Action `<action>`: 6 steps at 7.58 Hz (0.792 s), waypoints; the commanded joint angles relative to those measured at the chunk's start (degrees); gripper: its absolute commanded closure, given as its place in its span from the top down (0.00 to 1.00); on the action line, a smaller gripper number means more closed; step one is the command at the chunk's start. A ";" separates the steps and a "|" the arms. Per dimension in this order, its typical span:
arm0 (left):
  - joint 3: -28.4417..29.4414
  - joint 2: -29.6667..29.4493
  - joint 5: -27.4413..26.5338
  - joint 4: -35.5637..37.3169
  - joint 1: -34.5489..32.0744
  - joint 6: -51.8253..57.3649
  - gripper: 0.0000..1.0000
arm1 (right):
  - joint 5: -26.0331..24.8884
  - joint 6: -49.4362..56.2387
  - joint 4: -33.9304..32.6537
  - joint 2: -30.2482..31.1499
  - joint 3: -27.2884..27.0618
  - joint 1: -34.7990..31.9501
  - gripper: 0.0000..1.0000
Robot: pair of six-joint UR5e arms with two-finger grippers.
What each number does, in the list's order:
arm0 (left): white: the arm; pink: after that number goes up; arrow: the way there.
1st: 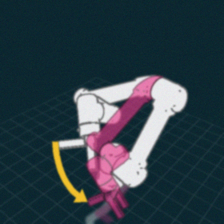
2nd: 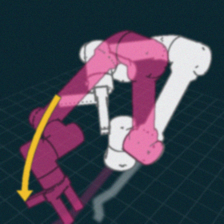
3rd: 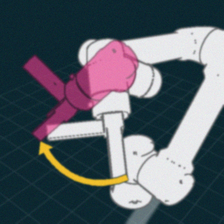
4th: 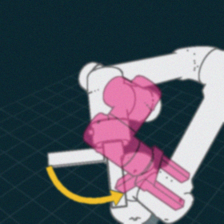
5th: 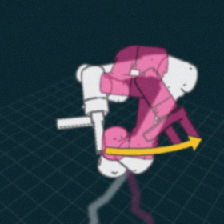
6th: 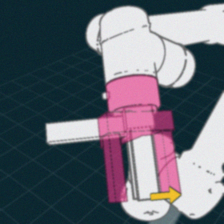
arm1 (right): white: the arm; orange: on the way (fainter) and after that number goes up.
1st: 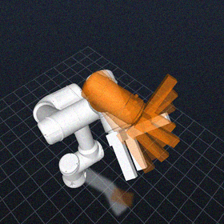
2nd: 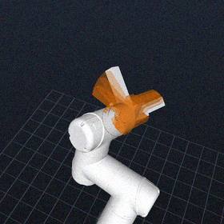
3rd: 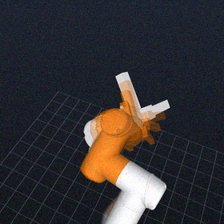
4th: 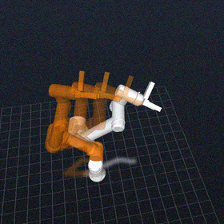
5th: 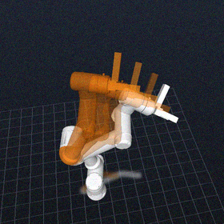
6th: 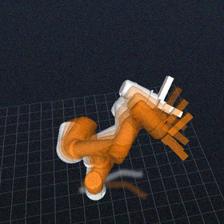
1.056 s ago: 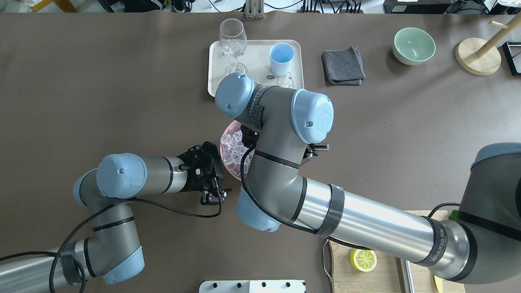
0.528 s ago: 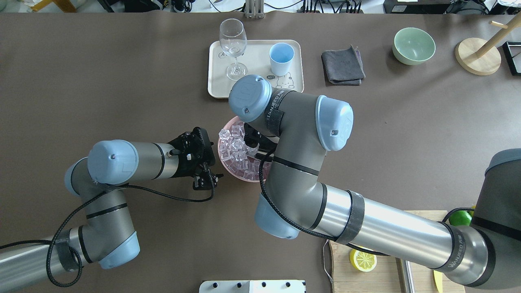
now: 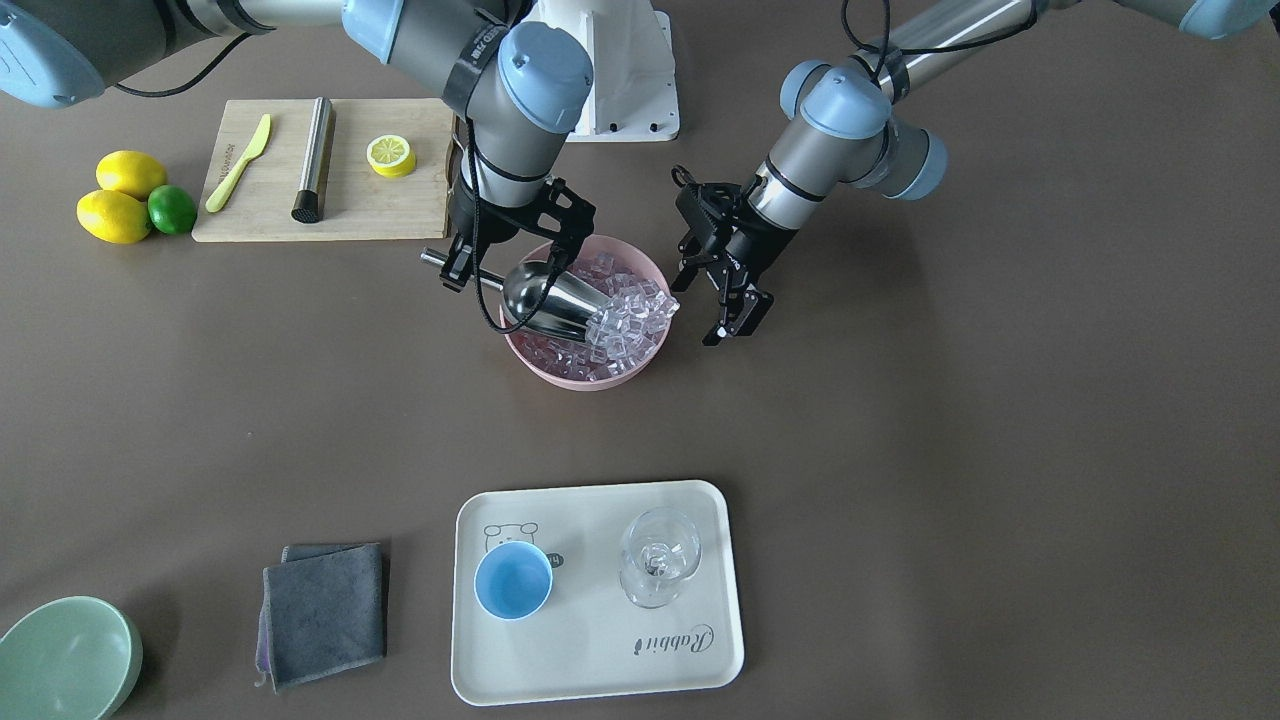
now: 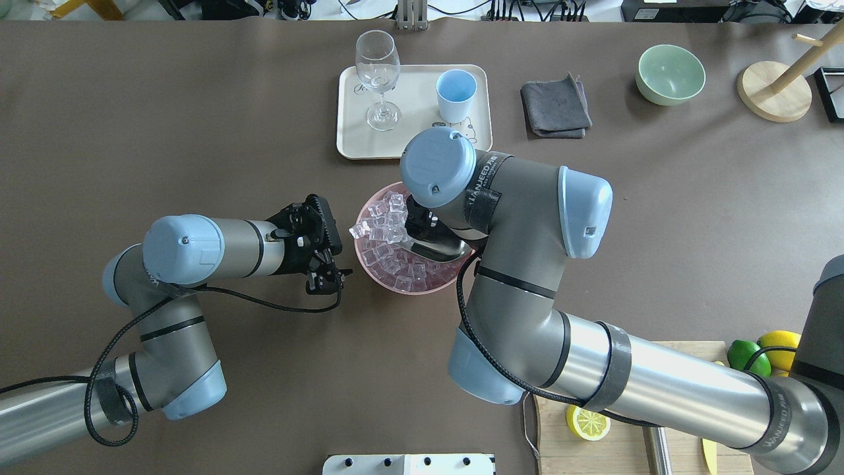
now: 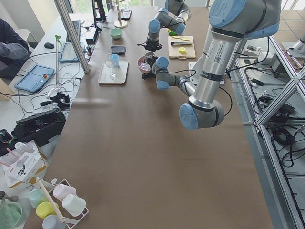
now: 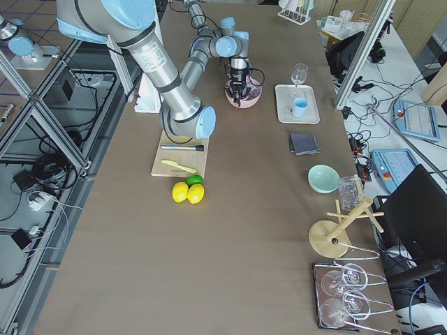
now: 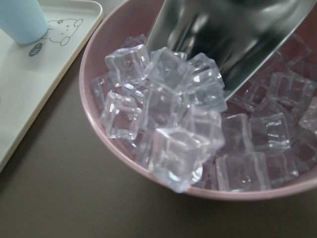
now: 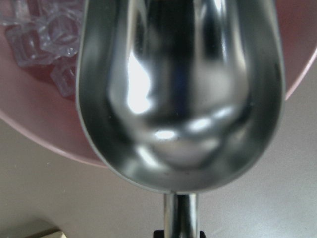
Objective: Put ice in cup with scoop
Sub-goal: 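Drag the scoop through the ice with the right gripper while left steadies bowl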
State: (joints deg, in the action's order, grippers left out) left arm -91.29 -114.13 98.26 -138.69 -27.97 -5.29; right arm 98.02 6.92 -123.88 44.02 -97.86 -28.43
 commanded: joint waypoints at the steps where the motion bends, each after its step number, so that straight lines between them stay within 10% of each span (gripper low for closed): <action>1: 2.15 -2.14 -0.09 0.00 -0.33 -0.07 0.97 | 1.56 -3.66 5.03 2.12 -3.13 0.05 0.00; 6: 3.39 -3.29 -0.09 0.09 -1.56 -0.16 0.97 | 1.13 -7.25 12.15 6.42 -5.15 0.83 0.00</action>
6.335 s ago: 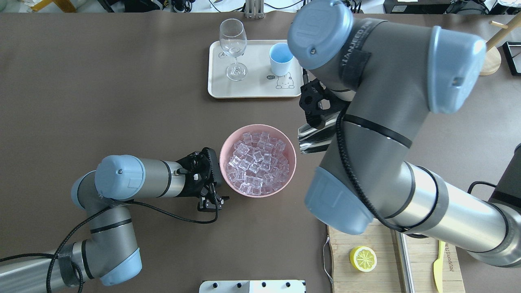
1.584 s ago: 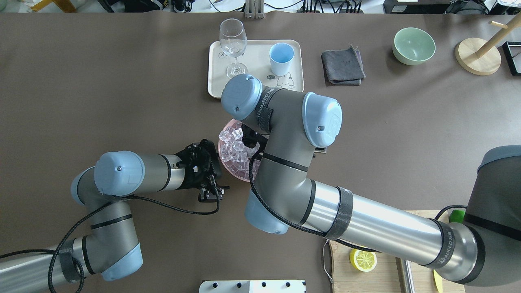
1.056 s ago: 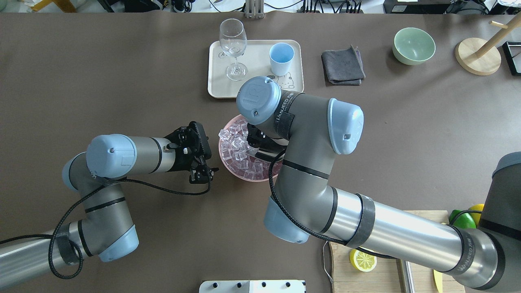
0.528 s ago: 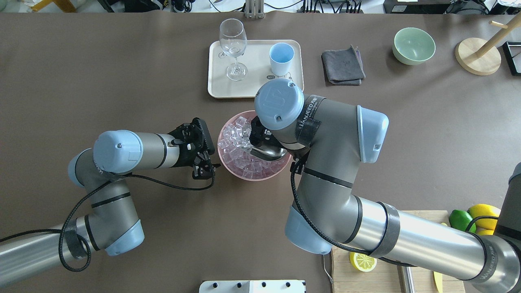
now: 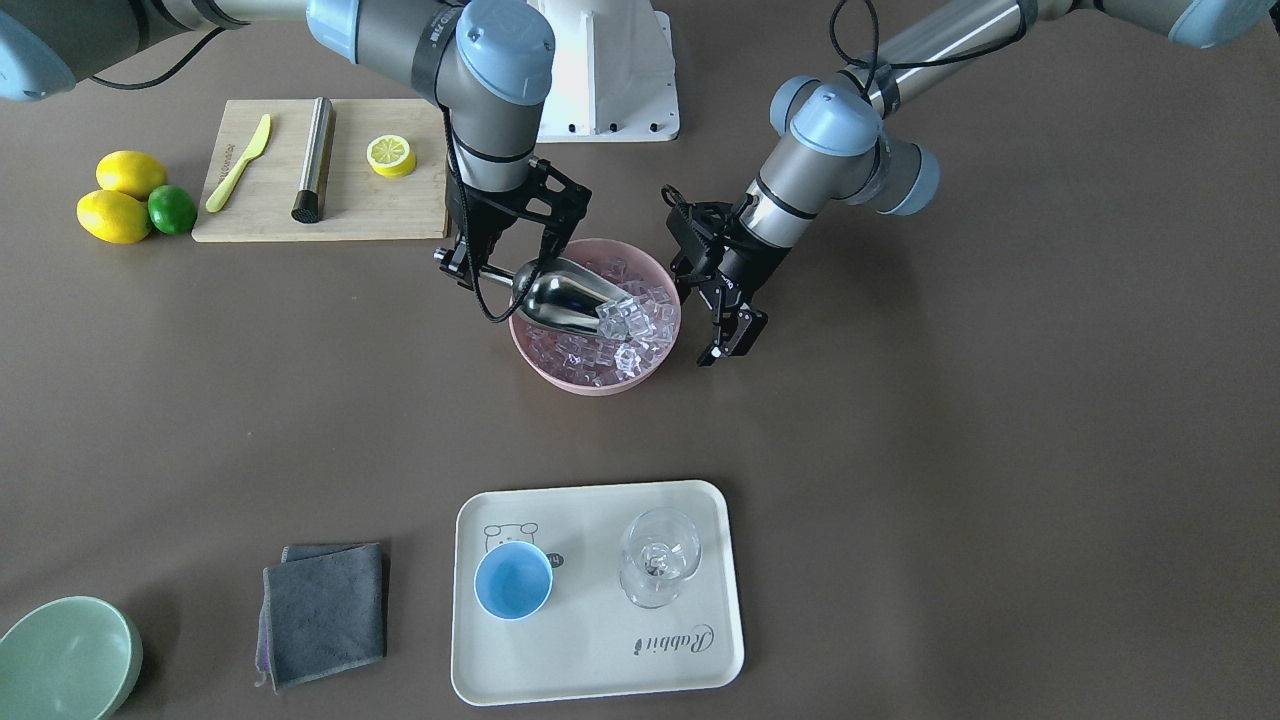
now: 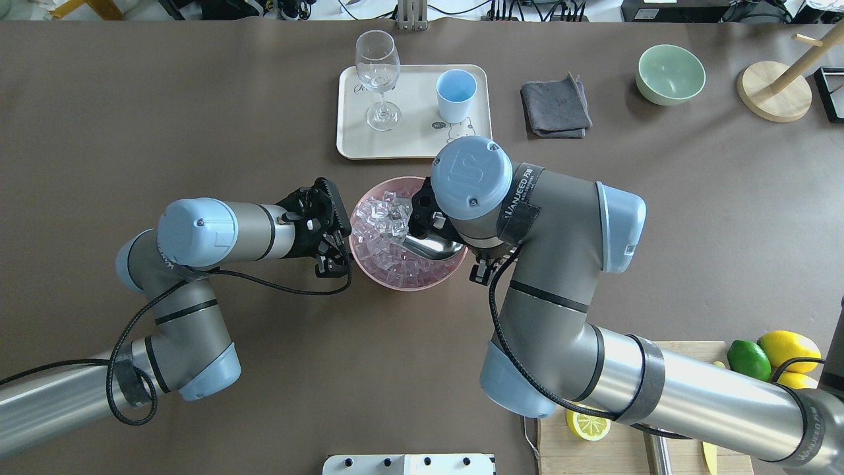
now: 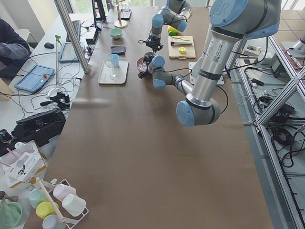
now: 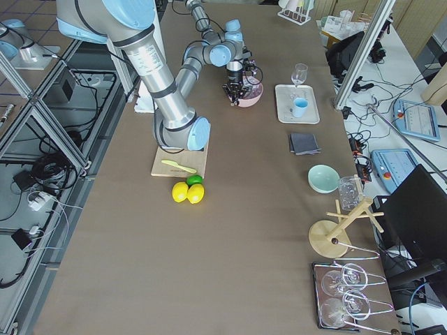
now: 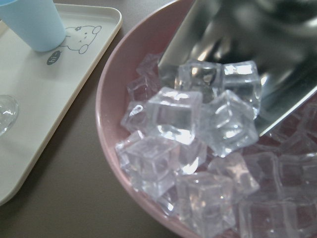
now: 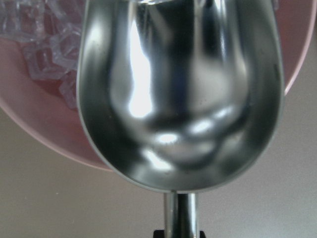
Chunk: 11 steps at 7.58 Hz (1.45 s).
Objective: Put ice in cup with scoop
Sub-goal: 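Drag the scoop through the ice with the right gripper while left steadies bowl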
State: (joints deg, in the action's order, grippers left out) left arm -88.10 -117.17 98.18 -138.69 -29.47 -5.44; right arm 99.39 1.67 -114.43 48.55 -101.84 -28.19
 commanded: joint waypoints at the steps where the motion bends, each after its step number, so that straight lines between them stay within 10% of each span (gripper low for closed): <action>1: 0.21 -0.25 0.00 0.00 -0.06 -0.01 0.97 | -0.34 -3.76 5.94 3.03 -1.34 0.94 0.00; 11: 0.57 -0.69 -0.09 0.00 -0.06 -0.01 0.97 | -1.57 -10.42 31.34 22.28 -17.61 0.42 0.00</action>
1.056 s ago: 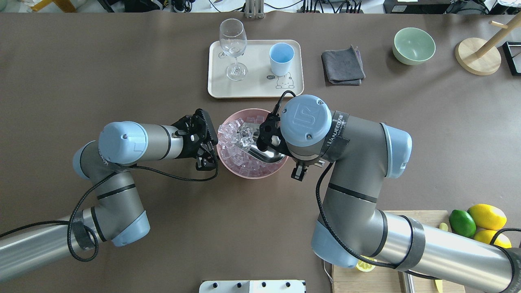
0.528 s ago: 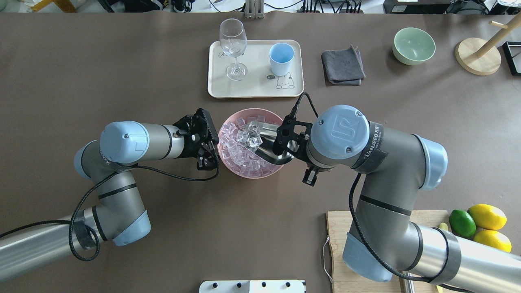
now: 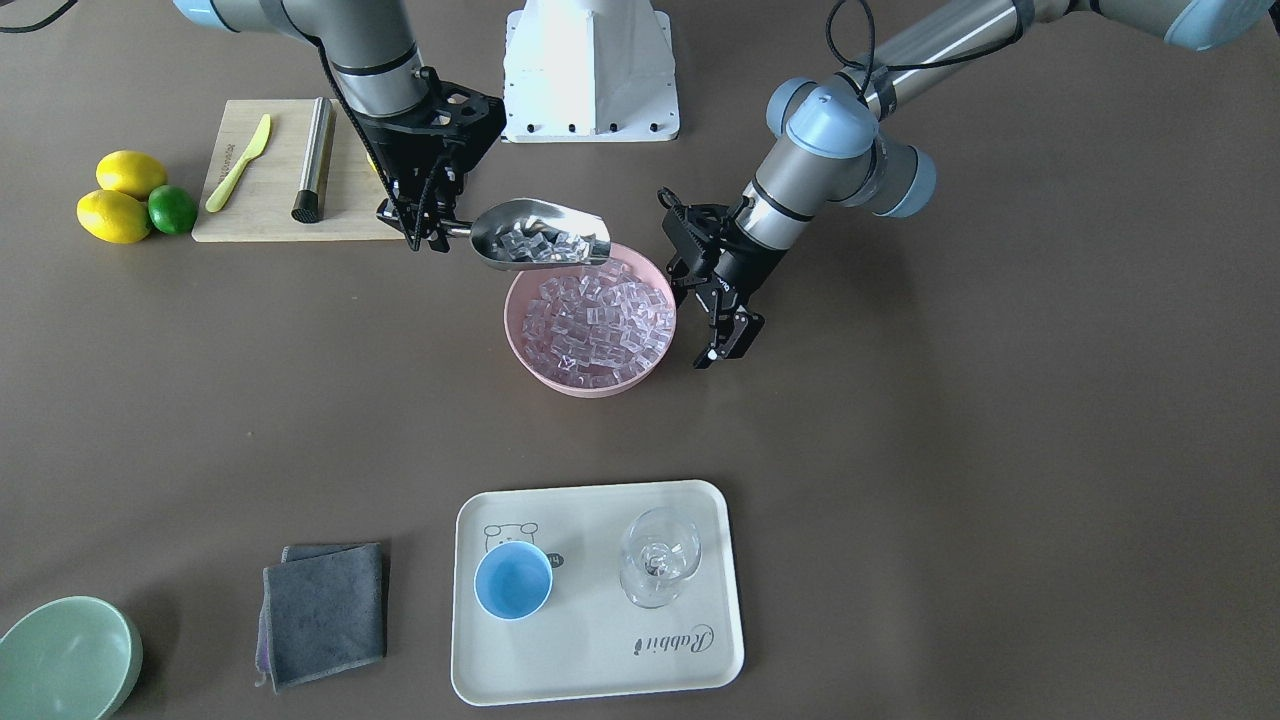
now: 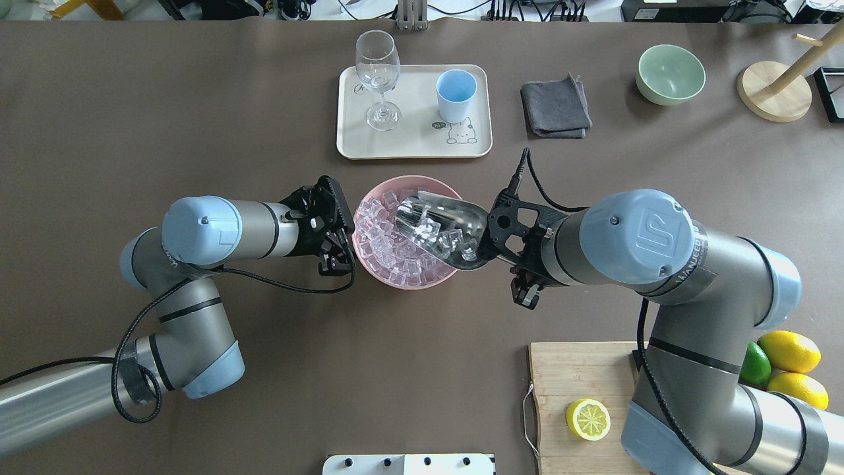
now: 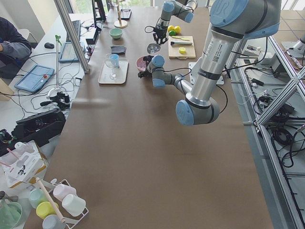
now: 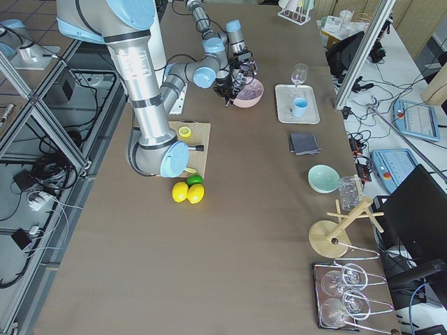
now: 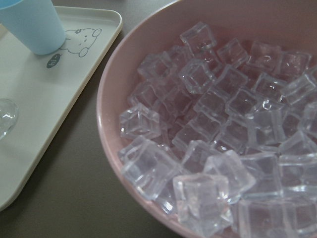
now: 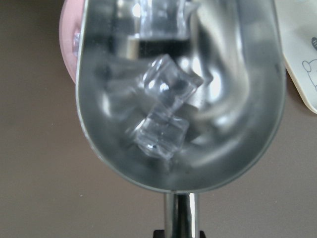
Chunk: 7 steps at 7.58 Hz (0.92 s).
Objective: Put ice in cup with scoop
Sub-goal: 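Lift the filled scoop out of the bowl toward the blue cup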
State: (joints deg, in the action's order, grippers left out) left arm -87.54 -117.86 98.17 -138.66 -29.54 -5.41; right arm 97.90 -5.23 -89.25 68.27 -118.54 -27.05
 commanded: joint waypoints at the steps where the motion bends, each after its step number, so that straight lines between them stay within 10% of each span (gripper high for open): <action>1: 0.00 0.00 -0.08 -0.03 0.01 -0.03 0.97 | -0.60 -4.26 6.63 2.48 -0.64 -0.81 0.00; 7: 0.00 -0.26 0.00 -0.03 0.01 -0.03 0.97 | 13.77 -5.84 -12.14 -11.37 9.96 -16.51 0.00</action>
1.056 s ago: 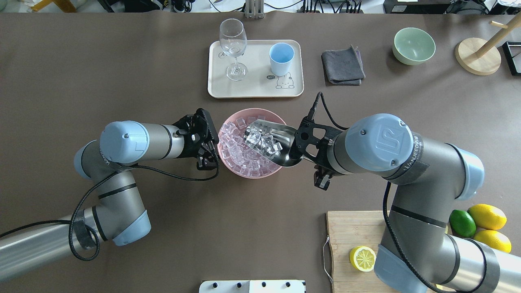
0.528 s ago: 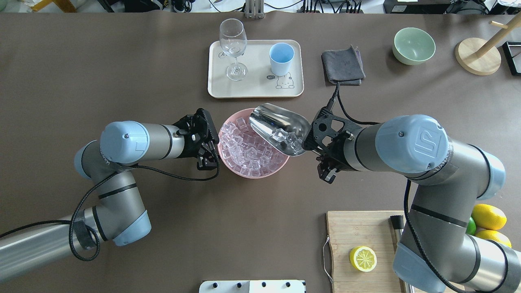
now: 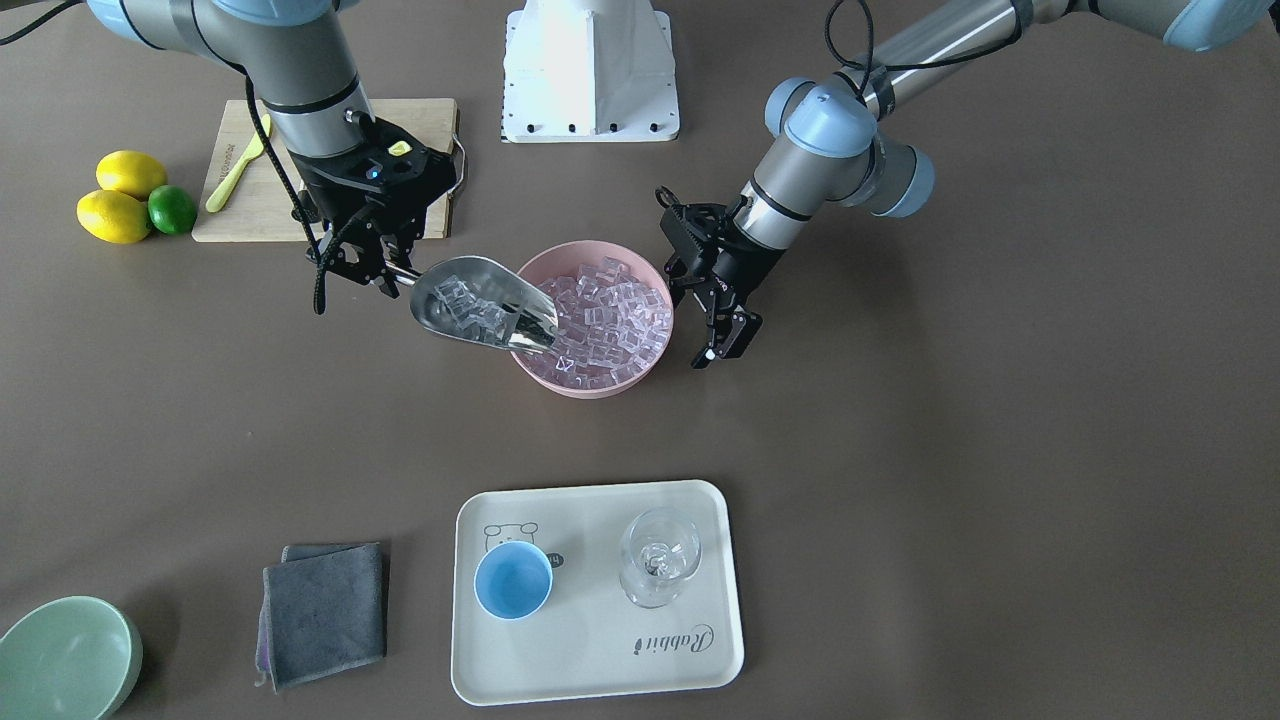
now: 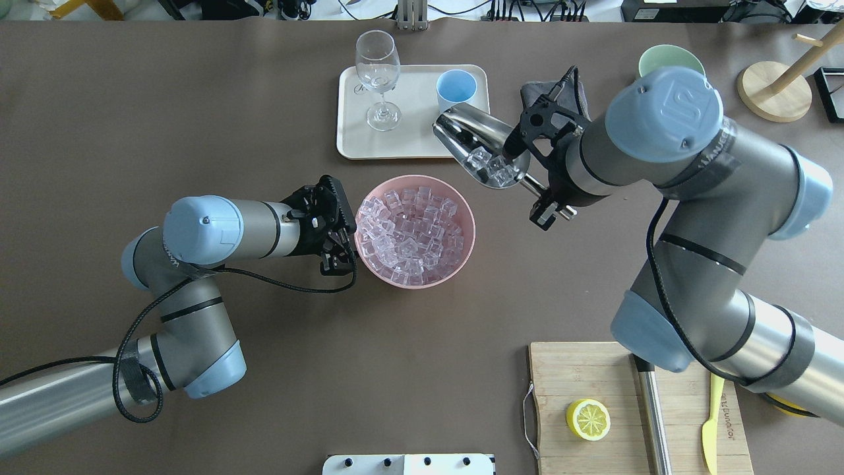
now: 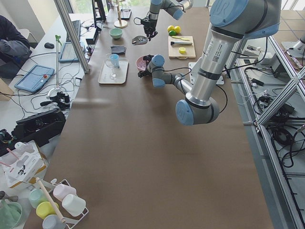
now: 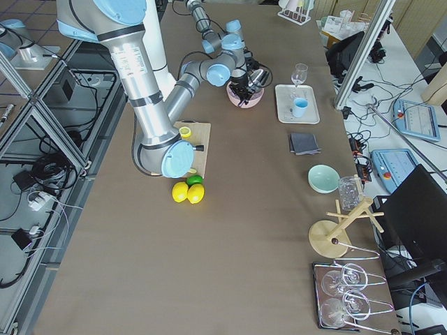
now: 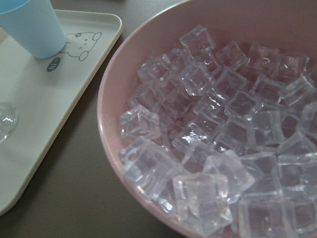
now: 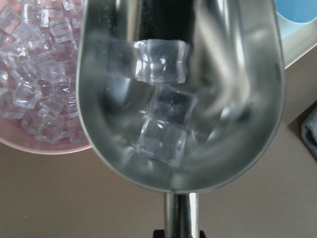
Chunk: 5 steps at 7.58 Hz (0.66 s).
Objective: Put ice in cup with scoop
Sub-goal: 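Lift the filled scoop out of the bowl toward the blue cup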
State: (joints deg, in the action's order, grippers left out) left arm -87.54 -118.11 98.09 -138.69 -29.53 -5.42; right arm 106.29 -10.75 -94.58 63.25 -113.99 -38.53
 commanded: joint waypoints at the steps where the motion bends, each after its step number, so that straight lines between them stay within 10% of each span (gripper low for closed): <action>1: -0.09 -0.02 0.09 0.00 -0.09 -0.03 0.97 | 9.51 -0.50 -11.02 -9.69 8.49 -7.94 0.00; 5: -1.23 2.52 4.88 -0.44 -4.81 0.06 0.97 | 15.61 -0.24 -30.80 -22.51 21.21 -12.62 0.00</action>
State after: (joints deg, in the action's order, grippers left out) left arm -88.14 -117.53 99.12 -139.06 -31.48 -5.45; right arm 119.76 -11.14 -117.27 47.24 -100.06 -49.94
